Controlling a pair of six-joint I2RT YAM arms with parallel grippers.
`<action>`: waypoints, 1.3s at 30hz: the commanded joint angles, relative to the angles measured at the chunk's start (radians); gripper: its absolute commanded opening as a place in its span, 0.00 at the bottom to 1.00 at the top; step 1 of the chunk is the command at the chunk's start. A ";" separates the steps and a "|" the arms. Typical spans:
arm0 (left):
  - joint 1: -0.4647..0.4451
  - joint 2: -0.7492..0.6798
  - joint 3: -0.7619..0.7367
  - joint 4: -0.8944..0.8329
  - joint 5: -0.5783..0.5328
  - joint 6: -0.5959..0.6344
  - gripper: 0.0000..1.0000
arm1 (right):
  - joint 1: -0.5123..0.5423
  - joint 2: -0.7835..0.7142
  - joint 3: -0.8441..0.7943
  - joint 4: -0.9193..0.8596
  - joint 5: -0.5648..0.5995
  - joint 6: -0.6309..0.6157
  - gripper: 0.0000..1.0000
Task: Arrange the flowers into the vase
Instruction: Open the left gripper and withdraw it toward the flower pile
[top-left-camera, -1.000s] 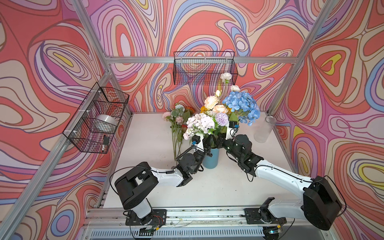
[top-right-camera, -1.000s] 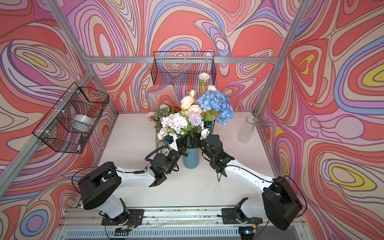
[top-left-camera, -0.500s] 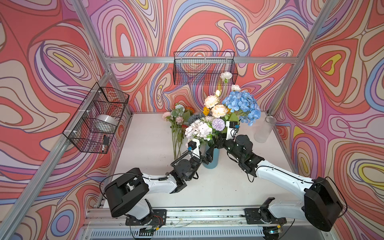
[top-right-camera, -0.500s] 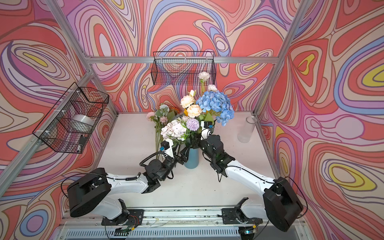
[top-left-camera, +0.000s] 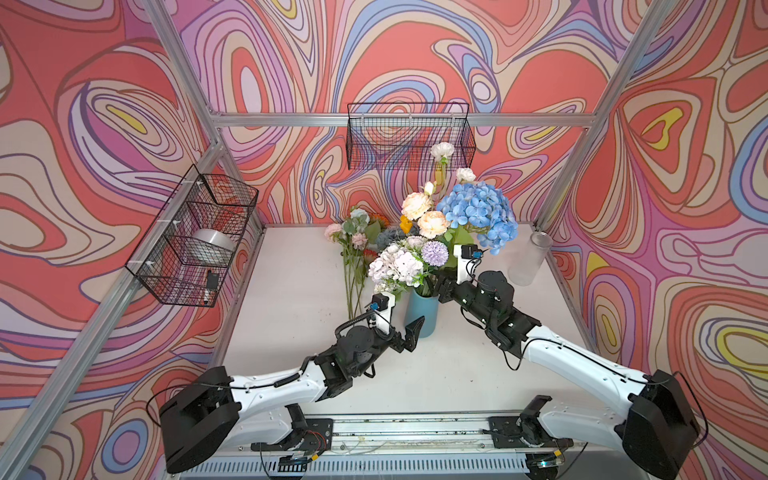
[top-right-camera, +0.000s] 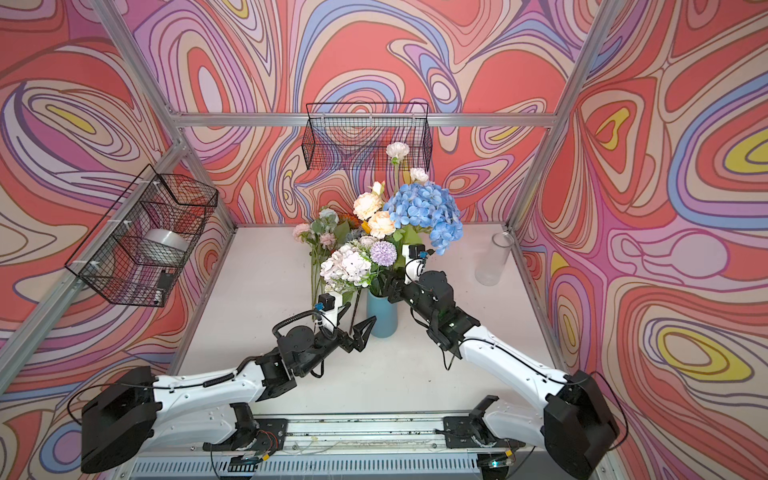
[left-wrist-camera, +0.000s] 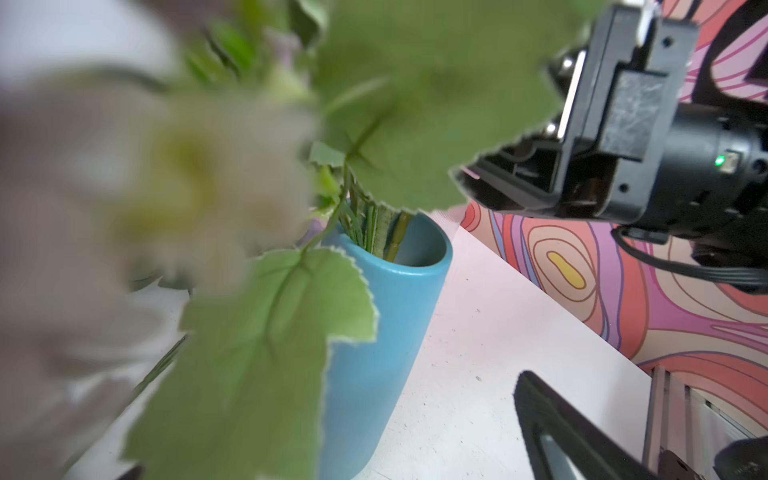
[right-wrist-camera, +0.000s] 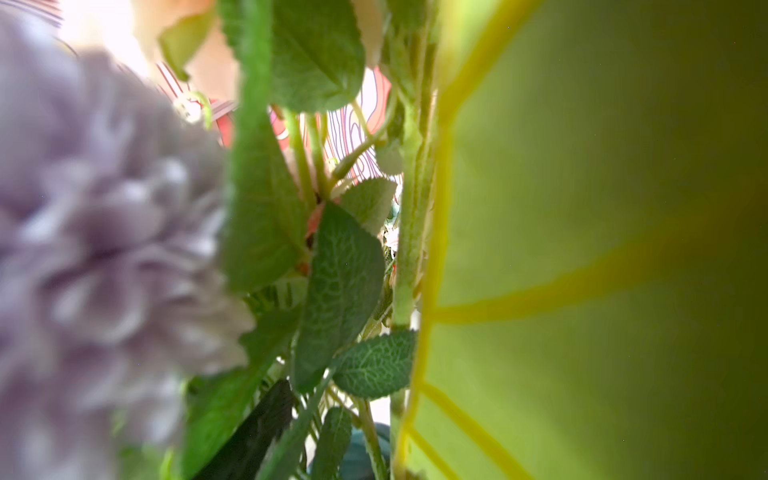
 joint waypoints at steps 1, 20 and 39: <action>0.065 -0.094 -0.013 -0.145 0.108 -0.019 0.93 | 0.000 -0.030 0.007 -0.072 -0.002 -0.037 0.63; 0.367 -0.455 -0.201 -0.468 -0.062 -0.172 0.81 | 0.001 -0.032 0.031 -0.115 0.011 -0.025 0.67; 0.873 0.491 0.307 -0.024 0.563 -0.369 0.50 | 0.000 0.002 0.028 -0.052 0.048 -0.029 0.69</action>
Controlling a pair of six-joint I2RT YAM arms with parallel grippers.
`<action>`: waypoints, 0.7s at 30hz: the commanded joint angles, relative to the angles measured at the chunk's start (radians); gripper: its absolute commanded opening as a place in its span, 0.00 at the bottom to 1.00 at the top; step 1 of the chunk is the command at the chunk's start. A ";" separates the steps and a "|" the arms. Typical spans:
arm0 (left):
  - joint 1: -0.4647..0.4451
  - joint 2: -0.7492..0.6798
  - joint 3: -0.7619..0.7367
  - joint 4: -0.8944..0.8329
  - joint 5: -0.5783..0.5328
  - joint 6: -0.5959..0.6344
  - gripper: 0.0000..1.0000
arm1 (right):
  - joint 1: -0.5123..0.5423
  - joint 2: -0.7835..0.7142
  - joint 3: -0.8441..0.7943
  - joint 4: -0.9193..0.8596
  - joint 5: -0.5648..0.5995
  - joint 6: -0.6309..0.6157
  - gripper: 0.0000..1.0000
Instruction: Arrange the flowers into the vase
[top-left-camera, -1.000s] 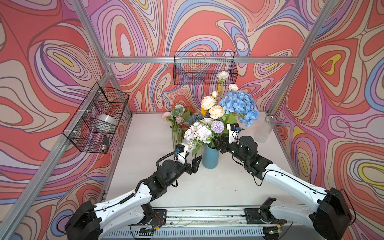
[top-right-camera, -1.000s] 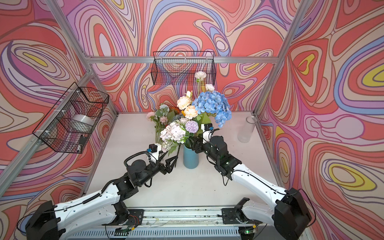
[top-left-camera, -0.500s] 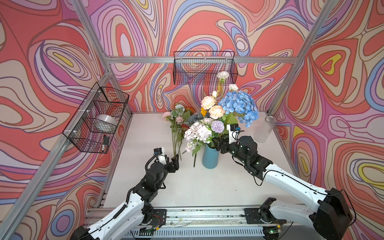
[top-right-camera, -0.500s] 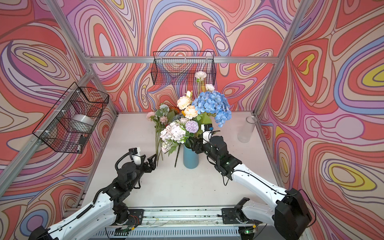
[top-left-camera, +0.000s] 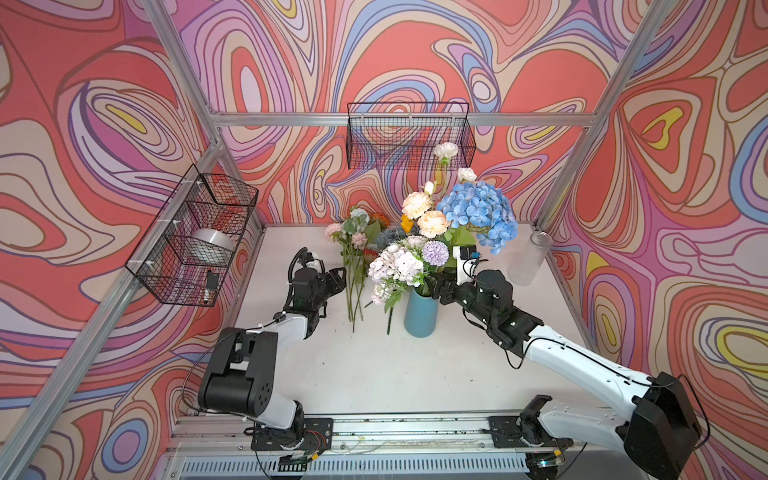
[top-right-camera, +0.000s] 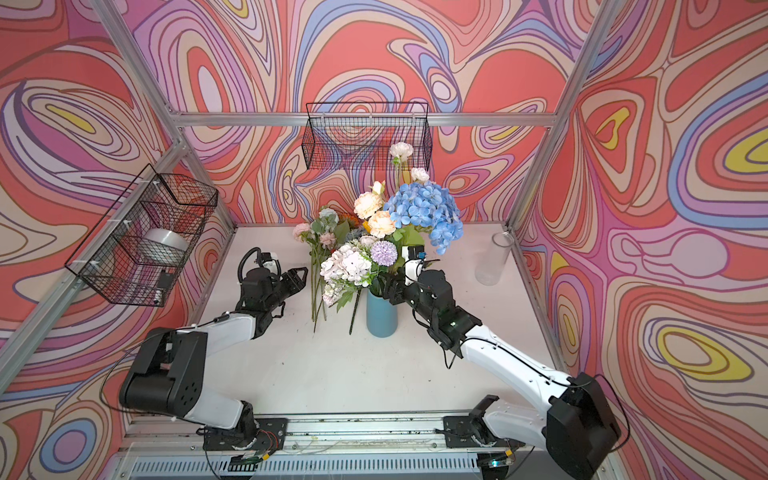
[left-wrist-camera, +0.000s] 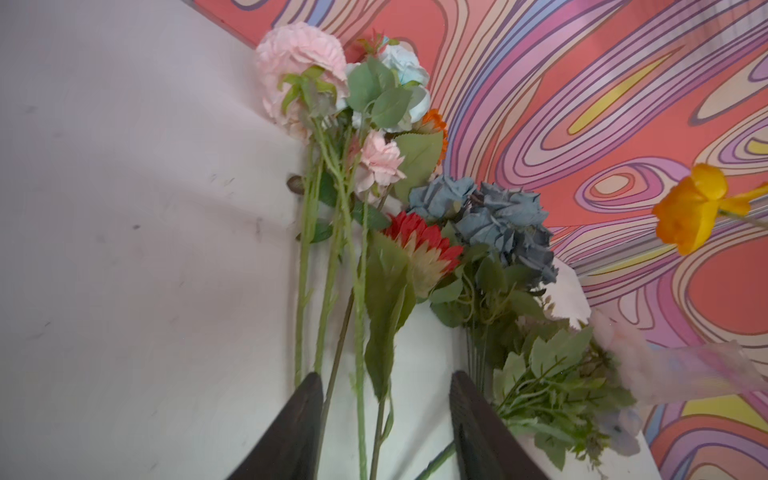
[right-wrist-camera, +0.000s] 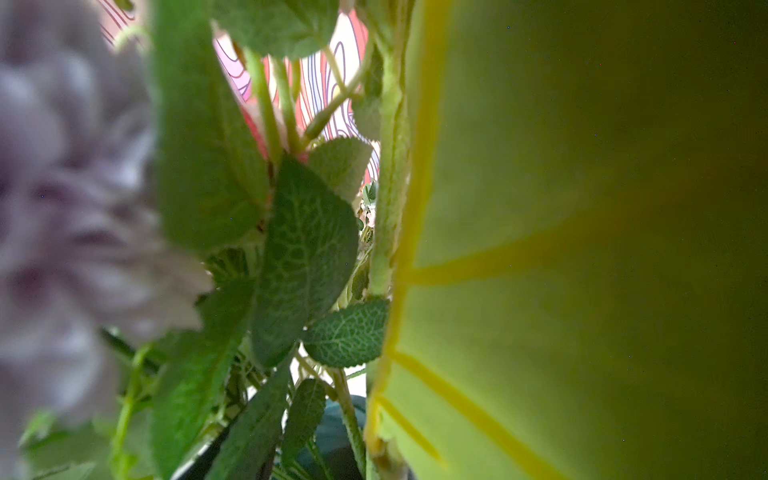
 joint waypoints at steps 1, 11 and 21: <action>0.014 0.107 0.111 0.041 0.097 -0.036 0.50 | 0.000 0.005 0.008 0.039 0.022 -0.003 0.69; 0.015 0.340 0.456 -0.285 0.111 0.008 0.39 | 0.000 0.010 -0.013 0.079 0.023 0.005 0.69; 0.010 0.396 0.508 -0.413 0.071 0.011 0.36 | 0.000 0.034 0.000 0.090 0.011 0.001 0.69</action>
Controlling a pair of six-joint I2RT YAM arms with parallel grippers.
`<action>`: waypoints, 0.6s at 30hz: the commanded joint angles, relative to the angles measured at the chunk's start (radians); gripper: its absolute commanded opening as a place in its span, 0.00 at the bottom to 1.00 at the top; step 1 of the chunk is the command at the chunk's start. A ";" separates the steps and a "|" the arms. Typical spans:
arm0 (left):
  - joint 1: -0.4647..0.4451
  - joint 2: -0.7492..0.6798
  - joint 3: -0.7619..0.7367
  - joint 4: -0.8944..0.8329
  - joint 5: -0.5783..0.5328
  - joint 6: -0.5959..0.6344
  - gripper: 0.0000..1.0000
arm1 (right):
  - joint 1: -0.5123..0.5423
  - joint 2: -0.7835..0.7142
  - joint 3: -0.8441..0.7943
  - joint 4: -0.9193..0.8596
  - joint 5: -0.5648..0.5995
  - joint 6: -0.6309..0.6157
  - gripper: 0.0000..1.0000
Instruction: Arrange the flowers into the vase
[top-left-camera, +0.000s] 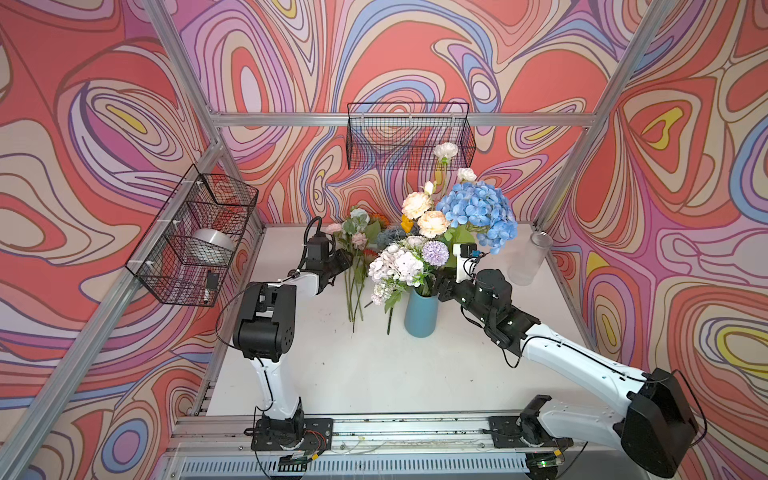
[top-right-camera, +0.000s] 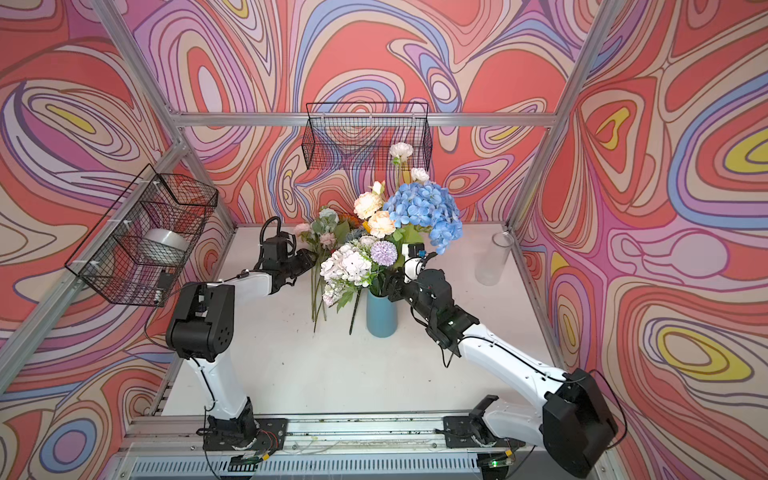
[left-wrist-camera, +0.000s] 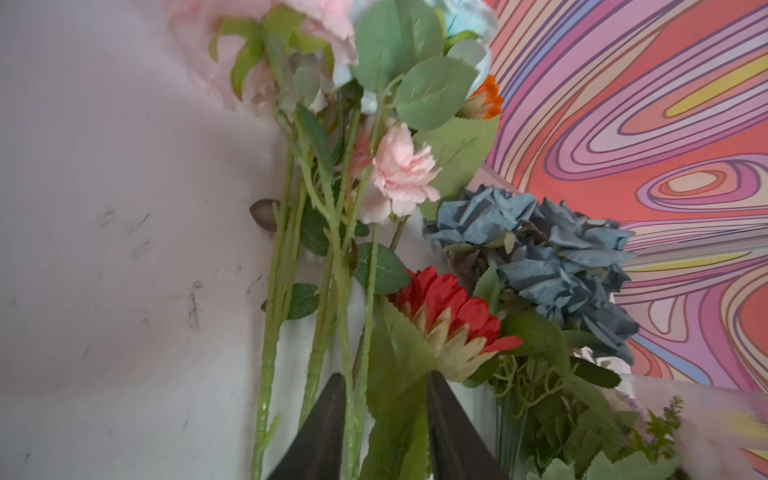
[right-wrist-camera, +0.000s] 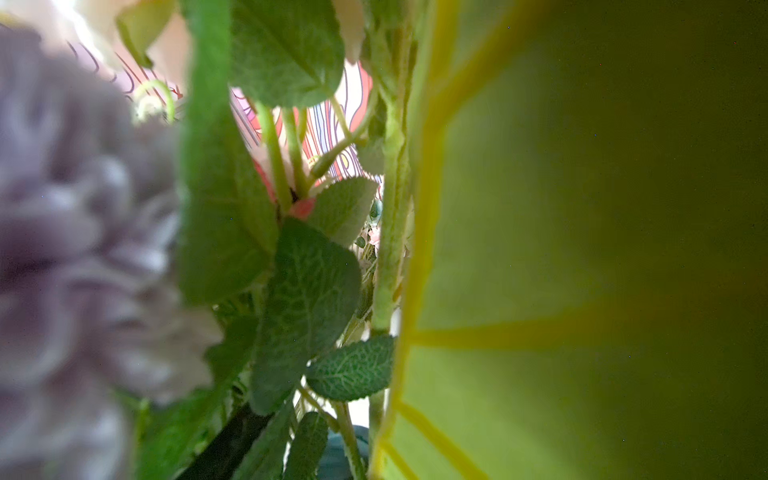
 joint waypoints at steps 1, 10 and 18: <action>-0.002 0.041 0.034 -0.063 0.005 0.006 0.36 | 0.000 0.007 0.002 0.019 -0.002 0.003 0.69; -0.019 0.095 0.067 -0.059 0.004 0.003 0.31 | -0.001 -0.008 -0.002 0.005 0.006 0.003 0.69; -0.022 0.155 0.134 -0.103 -0.011 0.019 0.27 | 0.000 -0.012 0.002 0.002 0.009 0.001 0.69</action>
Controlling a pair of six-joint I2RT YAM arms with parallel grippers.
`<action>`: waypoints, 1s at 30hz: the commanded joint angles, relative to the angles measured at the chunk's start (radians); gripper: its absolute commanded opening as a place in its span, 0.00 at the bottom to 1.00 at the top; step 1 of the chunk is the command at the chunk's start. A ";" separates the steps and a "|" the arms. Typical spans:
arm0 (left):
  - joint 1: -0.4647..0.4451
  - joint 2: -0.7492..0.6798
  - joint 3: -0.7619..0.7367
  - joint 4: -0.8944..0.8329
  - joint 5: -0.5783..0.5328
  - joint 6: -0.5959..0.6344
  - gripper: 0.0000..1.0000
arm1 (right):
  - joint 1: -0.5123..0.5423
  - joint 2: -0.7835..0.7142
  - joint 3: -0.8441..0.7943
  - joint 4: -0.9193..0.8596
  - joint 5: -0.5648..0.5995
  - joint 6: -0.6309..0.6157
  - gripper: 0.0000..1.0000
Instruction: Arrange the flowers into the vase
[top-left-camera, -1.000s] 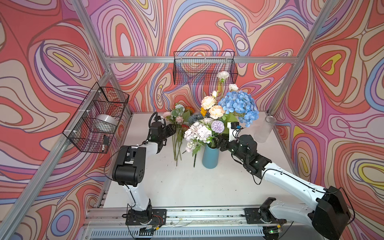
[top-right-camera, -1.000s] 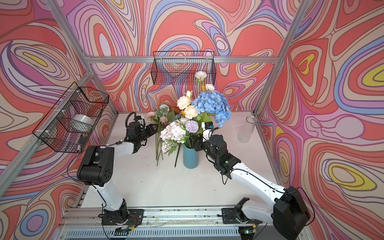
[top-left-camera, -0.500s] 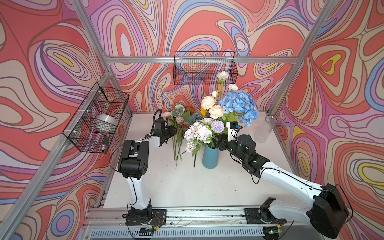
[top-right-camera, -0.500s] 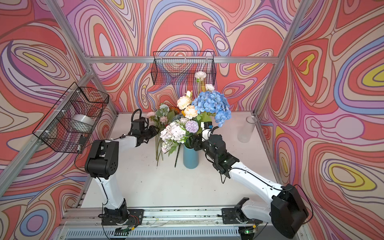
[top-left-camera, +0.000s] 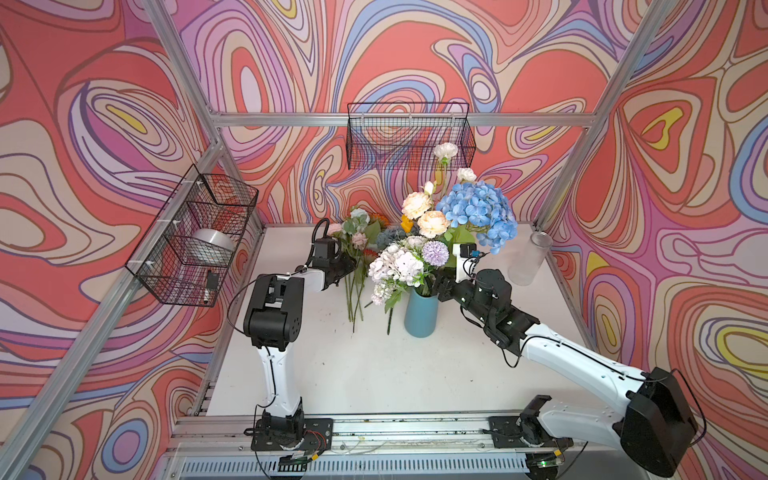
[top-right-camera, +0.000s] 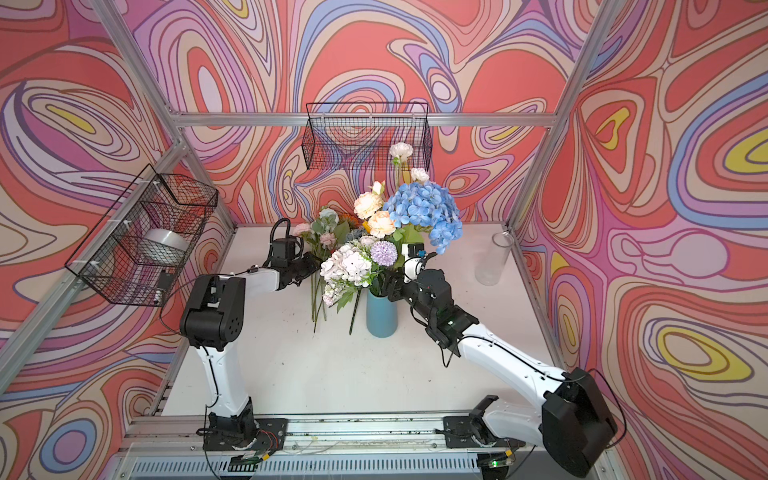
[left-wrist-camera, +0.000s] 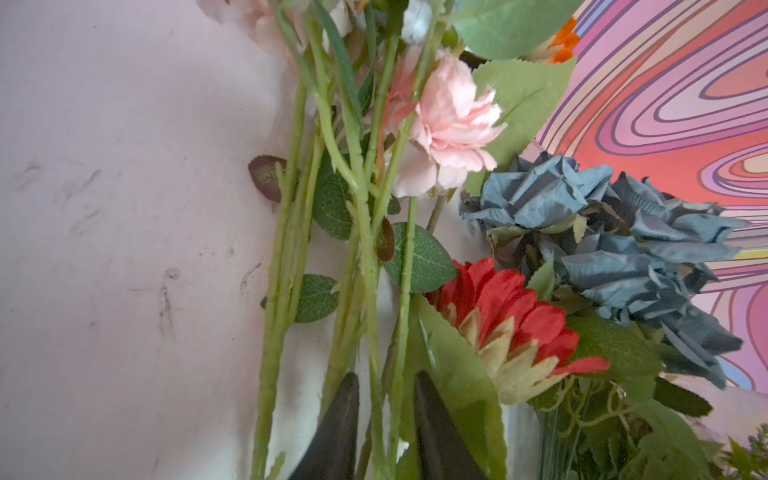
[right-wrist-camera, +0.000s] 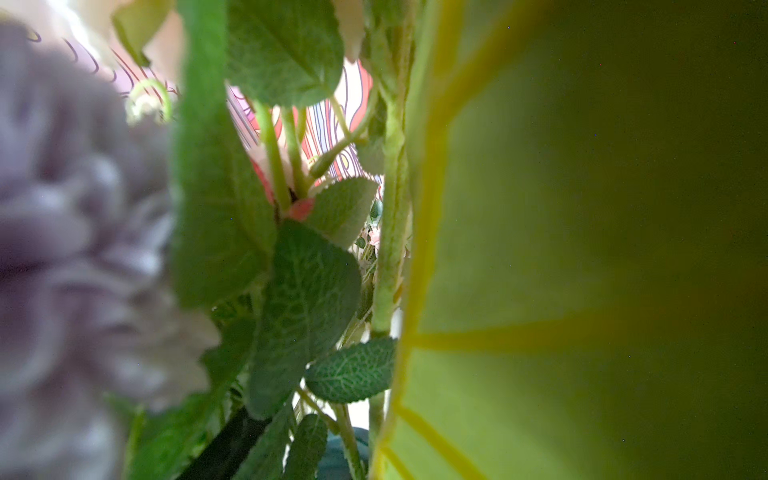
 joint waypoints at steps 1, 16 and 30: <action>-0.002 0.051 0.047 -0.044 -0.008 0.018 0.27 | 0.000 -0.015 0.002 -0.005 0.009 0.000 0.69; -0.004 0.013 0.038 -0.045 -0.022 0.027 0.00 | 0.001 -0.014 0.016 -0.023 0.016 -0.012 0.69; 0.008 -0.392 -0.172 0.061 -0.090 0.009 0.00 | 0.000 -0.113 0.028 -0.211 -0.109 -0.204 0.98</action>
